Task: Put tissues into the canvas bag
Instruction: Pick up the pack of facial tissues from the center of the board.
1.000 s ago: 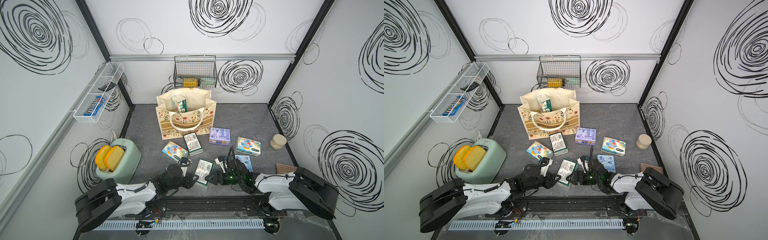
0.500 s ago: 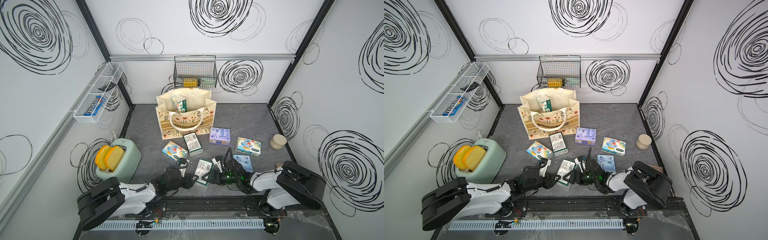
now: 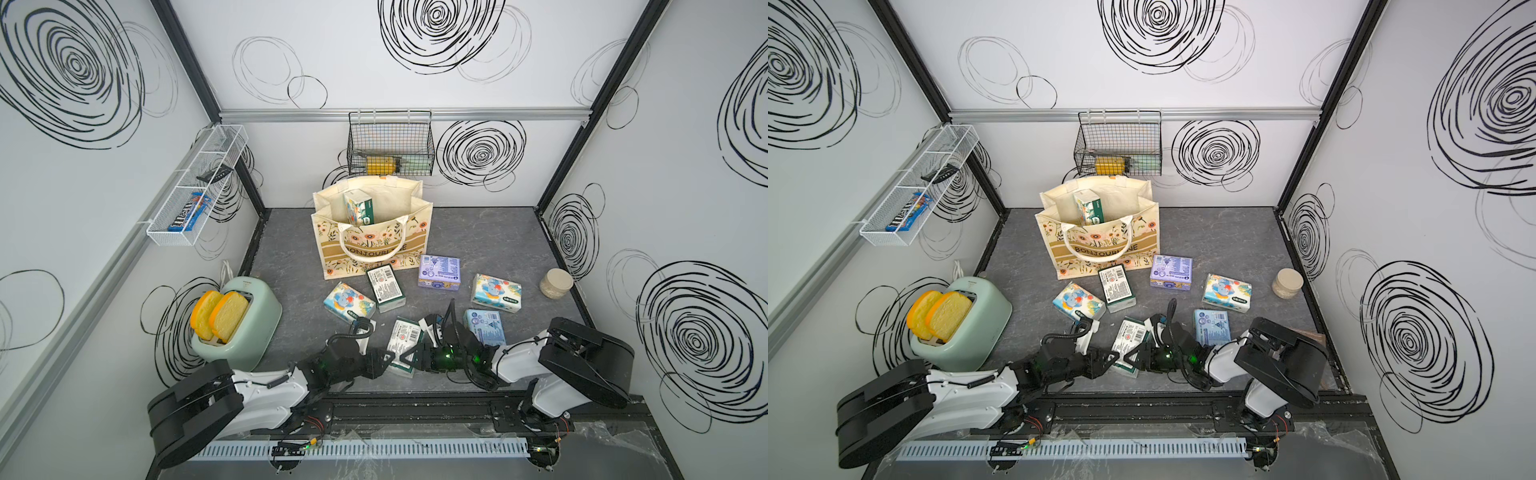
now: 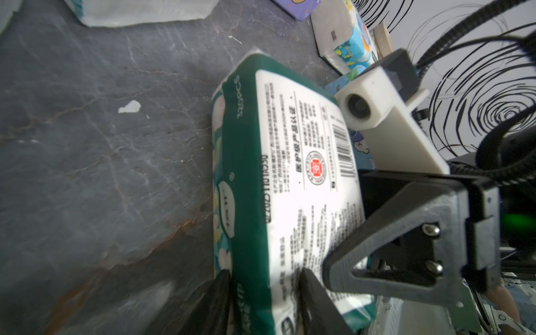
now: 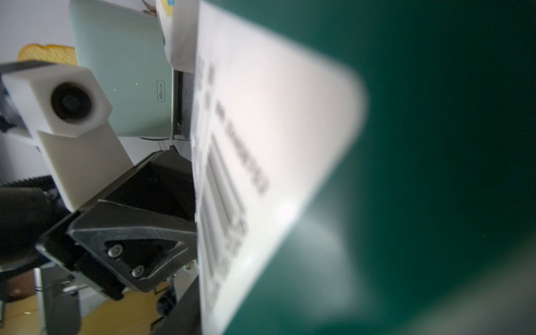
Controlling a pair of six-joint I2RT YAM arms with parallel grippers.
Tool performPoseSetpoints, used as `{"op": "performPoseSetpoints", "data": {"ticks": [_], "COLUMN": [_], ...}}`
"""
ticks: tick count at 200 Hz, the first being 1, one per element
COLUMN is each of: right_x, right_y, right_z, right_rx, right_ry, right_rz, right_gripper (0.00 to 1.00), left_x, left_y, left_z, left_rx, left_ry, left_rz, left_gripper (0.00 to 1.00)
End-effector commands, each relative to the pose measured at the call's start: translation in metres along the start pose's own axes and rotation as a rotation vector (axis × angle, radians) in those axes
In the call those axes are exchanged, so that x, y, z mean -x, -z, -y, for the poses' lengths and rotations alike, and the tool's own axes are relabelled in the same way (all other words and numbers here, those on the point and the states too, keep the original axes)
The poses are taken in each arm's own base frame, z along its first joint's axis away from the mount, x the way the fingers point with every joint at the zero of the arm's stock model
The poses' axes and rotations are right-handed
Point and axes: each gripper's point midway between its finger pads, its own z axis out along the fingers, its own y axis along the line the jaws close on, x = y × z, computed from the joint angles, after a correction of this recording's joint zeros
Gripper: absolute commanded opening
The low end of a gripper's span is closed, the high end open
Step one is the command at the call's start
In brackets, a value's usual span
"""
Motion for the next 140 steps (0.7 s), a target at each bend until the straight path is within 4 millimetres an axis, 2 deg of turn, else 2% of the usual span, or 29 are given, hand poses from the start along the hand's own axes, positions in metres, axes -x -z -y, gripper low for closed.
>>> {"op": "performPoseSetpoints", "data": {"ticks": [1, 20, 36, 54, 79, 102, 121, 140], "right_x": [0.006, 0.012, 0.024, 0.046, 0.089, 0.148, 0.198, 0.241], "right_y": [-0.001, 0.004, 0.015, 0.034, 0.070, 0.110, 0.128, 0.130], "right_z": [-0.027, -0.028, -0.033, -0.050, -0.102, -0.156, -0.199, -0.237], "right_rx": [0.035, -0.031, -0.093, -0.126, -0.071, -0.067, -0.091, -0.091], "right_ry": [0.051, 0.090, 0.136, 0.201, 0.356, 0.468, 0.570, 0.648], "right_rz": [0.008, 0.018, 0.053, 0.117, 0.242, 0.362, 0.427, 0.482], "right_gripper": [0.46, 0.45, 0.45, 0.45, 0.46, 0.46, 0.46, 0.46], "left_x": [-0.022, 0.002, 0.031, 0.068, 0.114, 0.140, 0.148, 0.150], "left_y": [0.008, 0.017, 0.033, 0.061, 0.116, 0.166, 0.190, 0.201], "left_z": [-0.015, 0.002, 0.022, 0.051, 0.099, 0.133, 0.143, 0.138], "left_rx": [0.066, 0.058, 0.034, -0.006, -0.085, -0.089, -0.056, -0.026], "left_ry": [0.004, -0.022, -0.043, -0.080, -0.157, -0.272, -0.372, -0.396], "left_rz": [-0.105, -0.064, -0.001, 0.102, 0.254, 0.351, 0.399, 0.446], "left_gripper": [0.56, 0.80, 0.84, 0.89, 0.92, 0.94, 0.93, 0.93]}}
